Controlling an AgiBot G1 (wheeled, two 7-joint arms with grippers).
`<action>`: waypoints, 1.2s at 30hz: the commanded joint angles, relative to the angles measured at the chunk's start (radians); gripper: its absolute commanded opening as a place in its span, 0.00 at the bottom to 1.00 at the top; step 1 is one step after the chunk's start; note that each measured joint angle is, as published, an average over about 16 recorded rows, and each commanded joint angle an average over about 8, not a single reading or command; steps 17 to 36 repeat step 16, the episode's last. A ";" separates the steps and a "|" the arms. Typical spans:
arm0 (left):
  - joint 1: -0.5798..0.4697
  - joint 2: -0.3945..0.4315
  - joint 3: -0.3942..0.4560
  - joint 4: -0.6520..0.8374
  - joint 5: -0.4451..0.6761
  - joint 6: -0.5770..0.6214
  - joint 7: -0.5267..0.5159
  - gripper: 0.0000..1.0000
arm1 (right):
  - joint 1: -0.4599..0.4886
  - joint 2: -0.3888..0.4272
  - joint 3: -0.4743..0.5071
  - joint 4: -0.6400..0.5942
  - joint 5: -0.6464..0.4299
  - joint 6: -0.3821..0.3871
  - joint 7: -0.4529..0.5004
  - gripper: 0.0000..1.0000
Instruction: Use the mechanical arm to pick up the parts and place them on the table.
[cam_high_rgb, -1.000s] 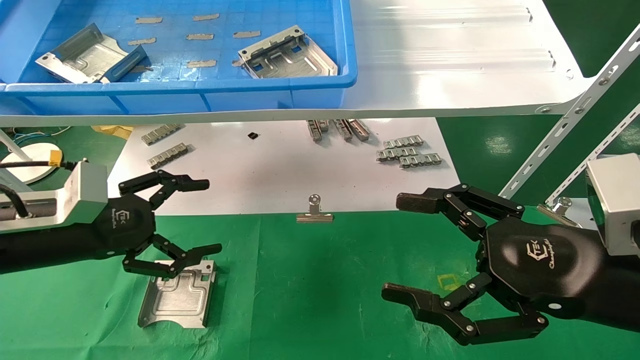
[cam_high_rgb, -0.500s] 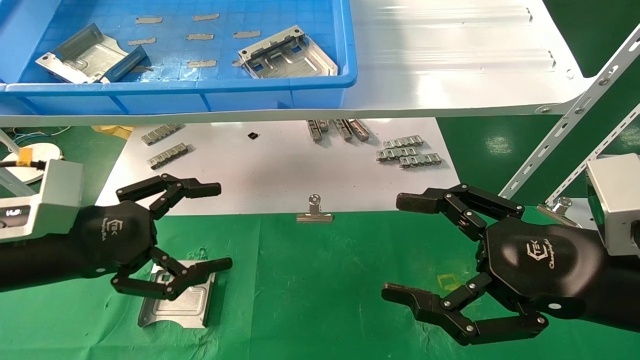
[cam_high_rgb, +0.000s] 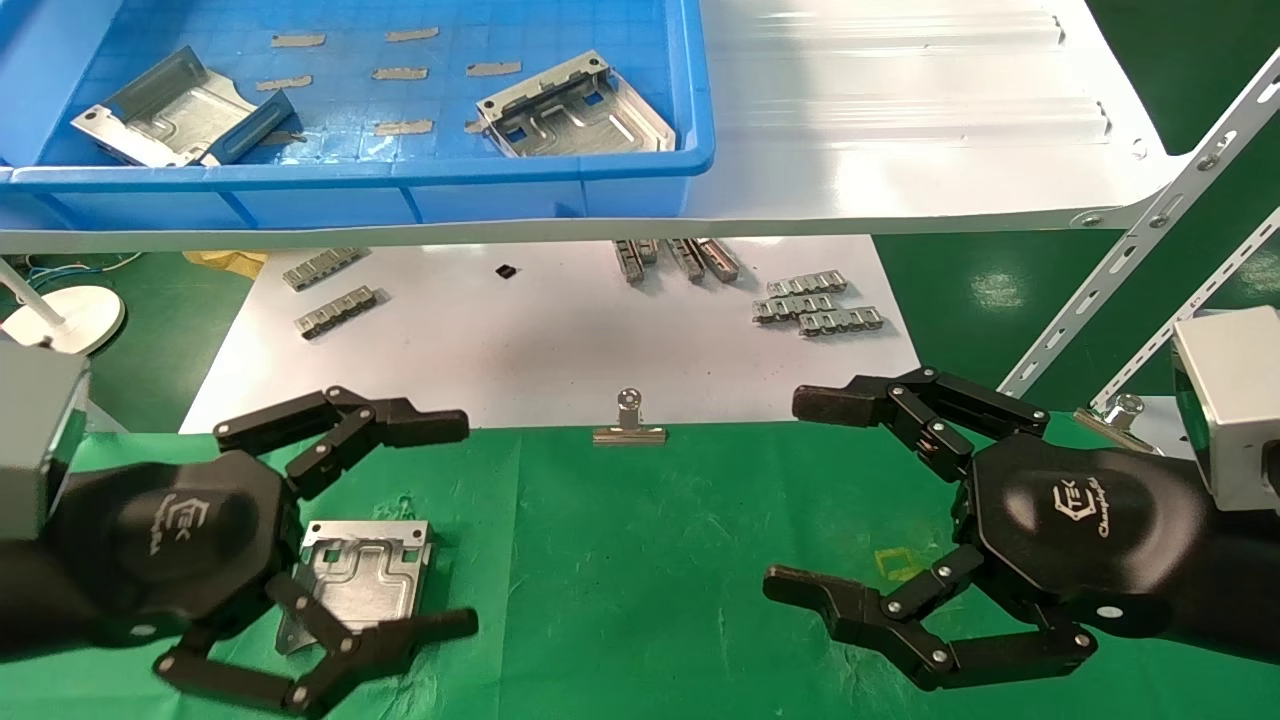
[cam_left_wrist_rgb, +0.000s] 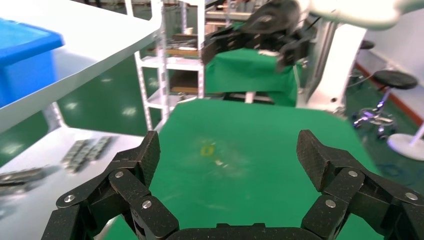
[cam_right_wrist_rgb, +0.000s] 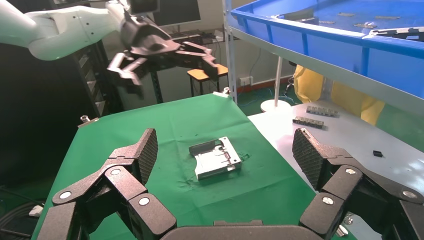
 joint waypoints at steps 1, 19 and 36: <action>0.021 -0.009 -0.017 -0.039 -0.012 -0.003 -0.031 1.00 | 0.000 0.000 0.000 0.000 0.000 0.000 0.000 1.00; 0.058 -0.023 -0.047 -0.108 -0.035 -0.009 -0.073 1.00 | 0.000 0.000 0.000 0.000 0.000 0.000 0.000 1.00; 0.058 -0.023 -0.047 -0.108 -0.035 -0.009 -0.073 1.00 | 0.000 0.000 0.000 0.000 0.000 0.000 0.000 1.00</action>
